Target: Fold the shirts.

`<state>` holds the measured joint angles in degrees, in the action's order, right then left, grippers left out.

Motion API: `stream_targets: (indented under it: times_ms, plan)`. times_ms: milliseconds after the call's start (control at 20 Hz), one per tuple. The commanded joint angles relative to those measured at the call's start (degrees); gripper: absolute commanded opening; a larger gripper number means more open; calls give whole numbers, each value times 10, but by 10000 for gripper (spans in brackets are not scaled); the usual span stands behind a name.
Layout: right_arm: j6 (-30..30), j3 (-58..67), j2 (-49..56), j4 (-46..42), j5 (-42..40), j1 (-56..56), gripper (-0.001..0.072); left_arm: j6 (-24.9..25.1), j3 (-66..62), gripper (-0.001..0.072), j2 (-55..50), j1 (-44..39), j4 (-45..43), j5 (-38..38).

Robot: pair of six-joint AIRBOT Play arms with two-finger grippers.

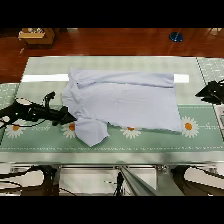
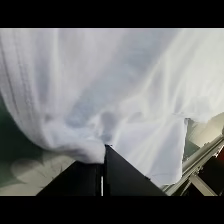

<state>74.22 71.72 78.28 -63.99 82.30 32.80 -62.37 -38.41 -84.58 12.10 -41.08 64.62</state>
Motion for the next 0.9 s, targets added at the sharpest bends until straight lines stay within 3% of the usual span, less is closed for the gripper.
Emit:
stream_targets:
  times_ms: [0, 100, 150, 200, 650, 850]
  plan:
    - [15, -12, -5, -44, 20, 6, 499, 4, 0, 32, -5, 9, 5, 23]
    - [15, -60, -5, -32, 36, 36, 500, 13, 0, 32, 0, 21, 6, 39]
    - [13, -90, -5, -21, 38, 51, 548, 16, 0, 32, 4, 25, 6, 44]
    - [3, -124, -5, -11, 36, 64, 552, 17, 0, 32, 8, 26, 6, 47]
    - [-40, -301, -5, 16, -50, 70, 547, 28, 0, 32, 16, 26, 17, 56]
    - [-44, -336, -5, 80, -101, 70, 527, 47, 0, 32, 16, 26, 54, 57]
